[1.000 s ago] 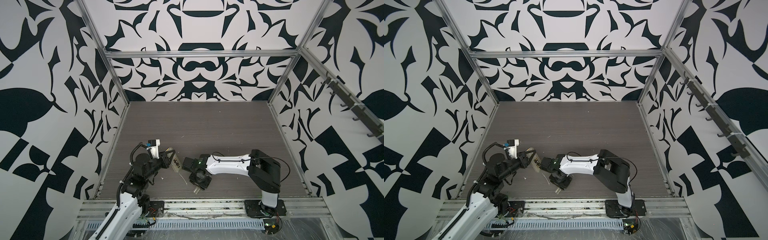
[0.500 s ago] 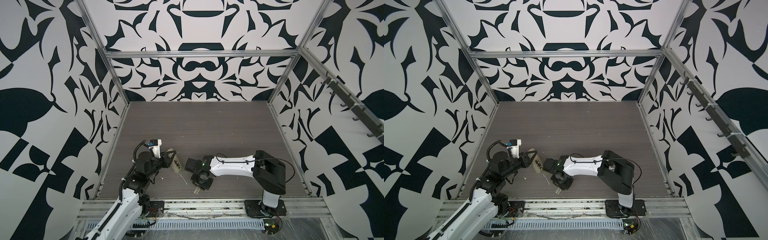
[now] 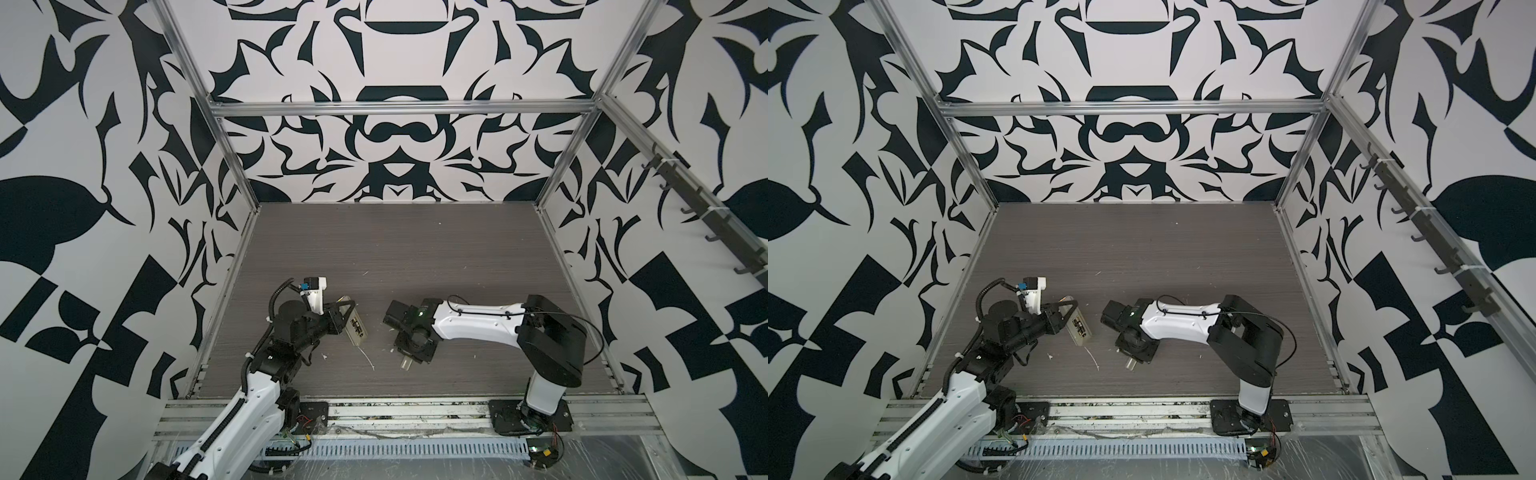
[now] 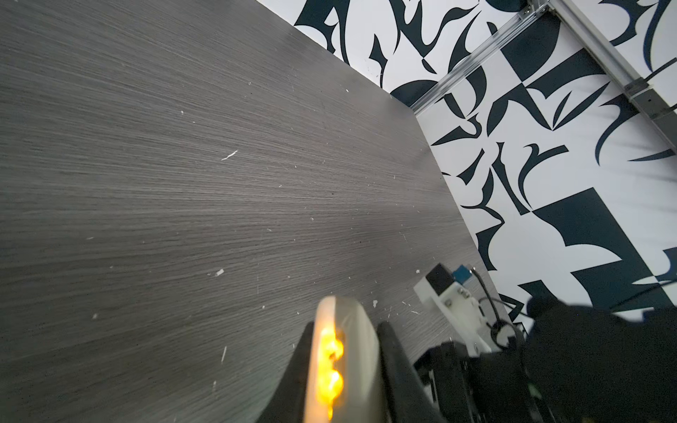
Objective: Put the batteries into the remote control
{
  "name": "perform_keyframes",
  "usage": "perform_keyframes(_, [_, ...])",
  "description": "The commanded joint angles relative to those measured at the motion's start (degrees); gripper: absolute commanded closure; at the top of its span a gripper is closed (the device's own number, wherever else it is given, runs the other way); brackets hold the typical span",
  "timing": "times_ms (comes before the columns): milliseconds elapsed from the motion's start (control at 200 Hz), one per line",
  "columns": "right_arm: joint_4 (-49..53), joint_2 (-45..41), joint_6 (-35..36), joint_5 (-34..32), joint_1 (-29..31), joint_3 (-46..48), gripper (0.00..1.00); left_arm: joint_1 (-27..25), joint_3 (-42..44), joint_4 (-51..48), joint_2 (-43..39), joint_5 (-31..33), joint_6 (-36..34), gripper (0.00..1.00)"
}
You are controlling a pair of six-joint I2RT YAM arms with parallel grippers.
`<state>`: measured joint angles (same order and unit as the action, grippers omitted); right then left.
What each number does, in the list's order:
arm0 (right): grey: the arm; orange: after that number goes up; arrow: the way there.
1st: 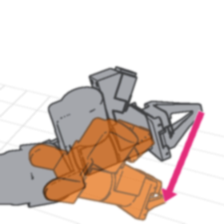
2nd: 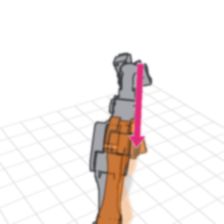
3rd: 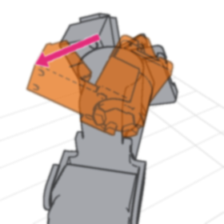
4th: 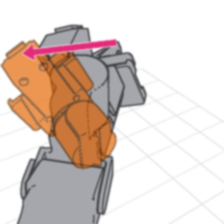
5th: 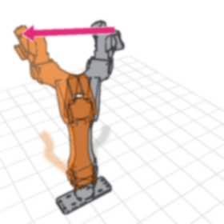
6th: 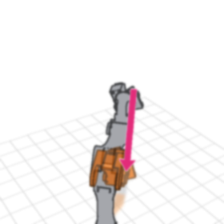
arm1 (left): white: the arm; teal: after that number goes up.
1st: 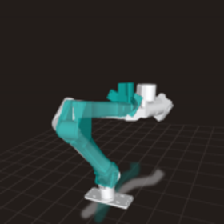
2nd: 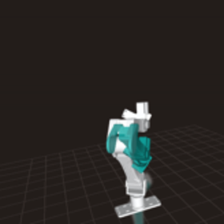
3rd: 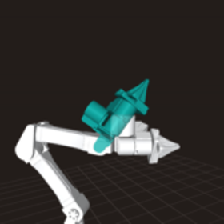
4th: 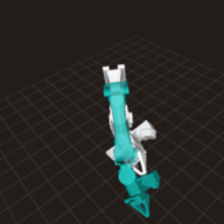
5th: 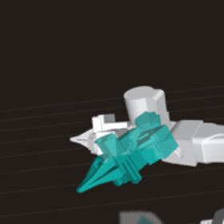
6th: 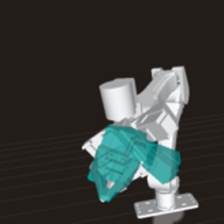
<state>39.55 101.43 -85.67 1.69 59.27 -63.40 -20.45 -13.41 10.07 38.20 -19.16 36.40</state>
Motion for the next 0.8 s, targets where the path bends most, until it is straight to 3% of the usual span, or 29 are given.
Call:
perform_keyframes(0, [8.7,-3.4,13.1,-7.5,-2.9,-2.8,0.75,-0.2,-0.7,3.5,-0.1,-1.5,0.2,1.00])
perform_keyframes(230, [8.0,-4.2,32.9,-12.2,-8.6,-8.8,0.79,-0.2,-1.3,0.9,1.1,-3.6,-0.8,1.00])
perform_keyframes(405, [7.9,-1.3,41.6,-11.1,-8.8,-12.9,0.80,-0.2,-0.9,2.0,1.3,-6.0,-0.4,1.00])
perform_keyframes(650, [16.5,8.7,54.7,-7.7,-9.3,-25.8,0.80,-0.4,-1.1,7.4,6.9,-10.1,0.9,1.00])
perform_keyframes(795, [17.5,10.3,57.5,-7.4,-9.6,-28.3,0.80,-0.7,-1.1,7.4,7.0,-10.1,0.9,1.00])
